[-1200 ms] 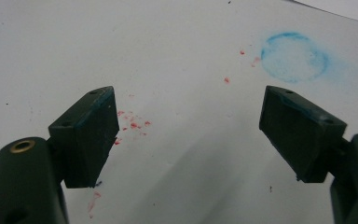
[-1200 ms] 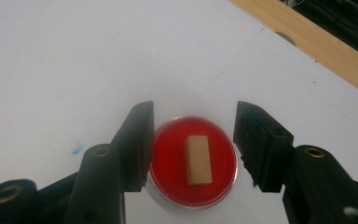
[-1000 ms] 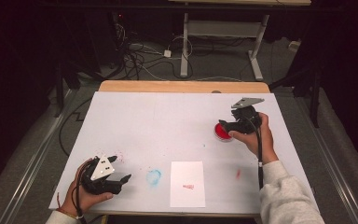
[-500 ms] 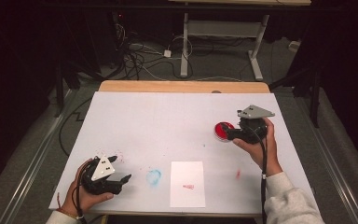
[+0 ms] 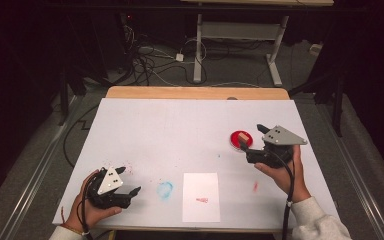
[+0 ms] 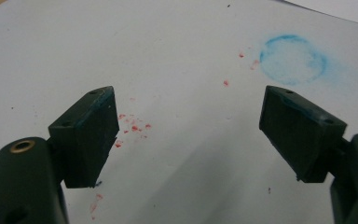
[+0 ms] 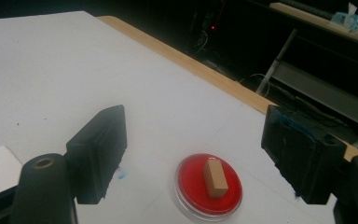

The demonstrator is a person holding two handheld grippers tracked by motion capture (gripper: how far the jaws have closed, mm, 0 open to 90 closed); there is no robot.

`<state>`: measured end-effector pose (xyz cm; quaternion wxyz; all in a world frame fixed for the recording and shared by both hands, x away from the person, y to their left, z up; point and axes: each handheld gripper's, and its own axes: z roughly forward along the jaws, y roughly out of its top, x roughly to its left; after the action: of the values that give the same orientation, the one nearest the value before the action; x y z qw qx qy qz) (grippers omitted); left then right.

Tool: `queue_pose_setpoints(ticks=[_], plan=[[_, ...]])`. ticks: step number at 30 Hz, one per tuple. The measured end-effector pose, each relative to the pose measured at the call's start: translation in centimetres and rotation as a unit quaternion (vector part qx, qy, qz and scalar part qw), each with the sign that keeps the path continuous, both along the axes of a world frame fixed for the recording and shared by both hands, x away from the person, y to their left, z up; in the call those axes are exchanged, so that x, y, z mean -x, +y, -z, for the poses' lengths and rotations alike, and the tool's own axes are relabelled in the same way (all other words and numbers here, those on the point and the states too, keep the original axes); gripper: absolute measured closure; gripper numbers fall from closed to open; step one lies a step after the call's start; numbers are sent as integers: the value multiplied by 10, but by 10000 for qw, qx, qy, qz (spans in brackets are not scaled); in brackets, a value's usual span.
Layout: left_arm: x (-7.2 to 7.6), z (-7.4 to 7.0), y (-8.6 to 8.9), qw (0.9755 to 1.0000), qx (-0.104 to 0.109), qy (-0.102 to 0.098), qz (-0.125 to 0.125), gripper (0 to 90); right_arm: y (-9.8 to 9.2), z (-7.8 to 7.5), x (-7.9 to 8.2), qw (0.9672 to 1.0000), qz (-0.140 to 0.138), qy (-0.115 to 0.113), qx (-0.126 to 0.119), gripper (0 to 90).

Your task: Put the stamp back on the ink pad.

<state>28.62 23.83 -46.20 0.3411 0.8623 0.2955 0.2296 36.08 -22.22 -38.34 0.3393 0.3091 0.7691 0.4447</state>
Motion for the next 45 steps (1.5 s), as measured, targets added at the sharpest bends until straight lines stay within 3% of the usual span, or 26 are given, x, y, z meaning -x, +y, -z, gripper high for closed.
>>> queue_pose_setpoints(ticks=[11,26,45], plan=[[-1,0,-1,10000,-66,-38,38,192,-8,3,24,9994,-41,-328,-73,220],[0,-1,-2,10000,-22,-26,21,192,-22,11,48,9991,-33,-424,-8,204],[4,-6,-7,9997,-13,-230,109,192,-38,35,72,9985,-51,-493,246,178]])
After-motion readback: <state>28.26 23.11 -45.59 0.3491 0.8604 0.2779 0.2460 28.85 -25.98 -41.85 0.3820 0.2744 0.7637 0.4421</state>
